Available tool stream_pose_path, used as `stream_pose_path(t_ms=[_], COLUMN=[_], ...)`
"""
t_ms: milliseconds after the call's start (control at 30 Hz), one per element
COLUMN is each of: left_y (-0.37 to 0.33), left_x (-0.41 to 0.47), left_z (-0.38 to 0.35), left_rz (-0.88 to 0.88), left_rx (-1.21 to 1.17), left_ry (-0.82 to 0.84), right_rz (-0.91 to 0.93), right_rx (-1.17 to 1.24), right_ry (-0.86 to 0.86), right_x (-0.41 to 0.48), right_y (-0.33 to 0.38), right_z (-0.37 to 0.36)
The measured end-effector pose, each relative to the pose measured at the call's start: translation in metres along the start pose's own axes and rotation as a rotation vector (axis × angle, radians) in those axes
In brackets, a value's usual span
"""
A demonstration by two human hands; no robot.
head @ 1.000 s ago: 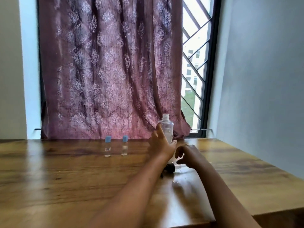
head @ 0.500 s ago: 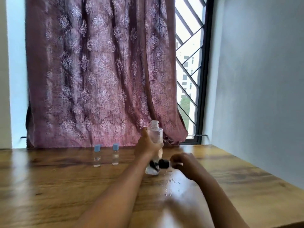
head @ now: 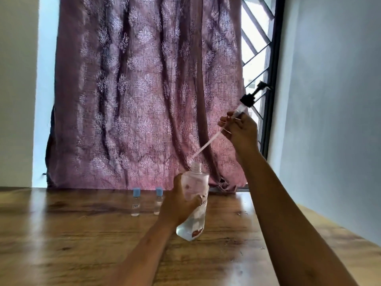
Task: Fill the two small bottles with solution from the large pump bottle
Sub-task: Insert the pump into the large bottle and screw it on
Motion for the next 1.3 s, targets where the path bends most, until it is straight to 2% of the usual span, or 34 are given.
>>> stream_pose_path(t_ms=[167,500,667,767,900,1000,1233,1300], left_y=[0.004,0.008,0.008,0.006,0.007,0.008,0.008,0.007], left_x=[0.002,0.001,0.0,-0.002,-0.002,0.0,-0.001,-0.001], left_z=[0.004,0.002,0.003,0.003,0.004,0.003,0.003,0.003], left_rz=[-0.024,-0.035,-0.046,-0.057,-0.051,-0.062,-0.079,-0.077], left_rx=[0.026,0.042,-0.003,-0.001,-0.032,-0.048,-0.047,-0.043], left_ry=[-0.025,-0.045,-0.044,-0.049,-0.068,-0.073,-0.077,-0.08], right_rz=[0.041,0.081,0.038,-0.099,-0.261,-0.332,-0.302,-0.282], right_rx=[-0.146,-0.1,-0.333,-0.385,-0.583,-0.478,-0.222,-0.233], right_ry=[0.028,-0.117,0.018,0.106,0.365,0.409,0.419,0.395], right_x=[0.002,0.014,0.007,-0.005,-0.035,-0.049,-0.055,-0.055], right_y=[-0.014,0.004,-0.024,-0.056,-0.099,-0.11,-0.094,-0.094], right_z=[-0.022,-0.009,-0.019,-0.028,-0.04,-0.04,-0.055,-0.054])
Point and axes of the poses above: each hand's wrist, its own x-axis towards the middle knuckle, its own z-axis out of the back of the hand, y = z × x, the point moved 9 cm from there along x, towards the middle knuckle, and after that the axes turned 6 degrees about -y, right-handed, at the moved point
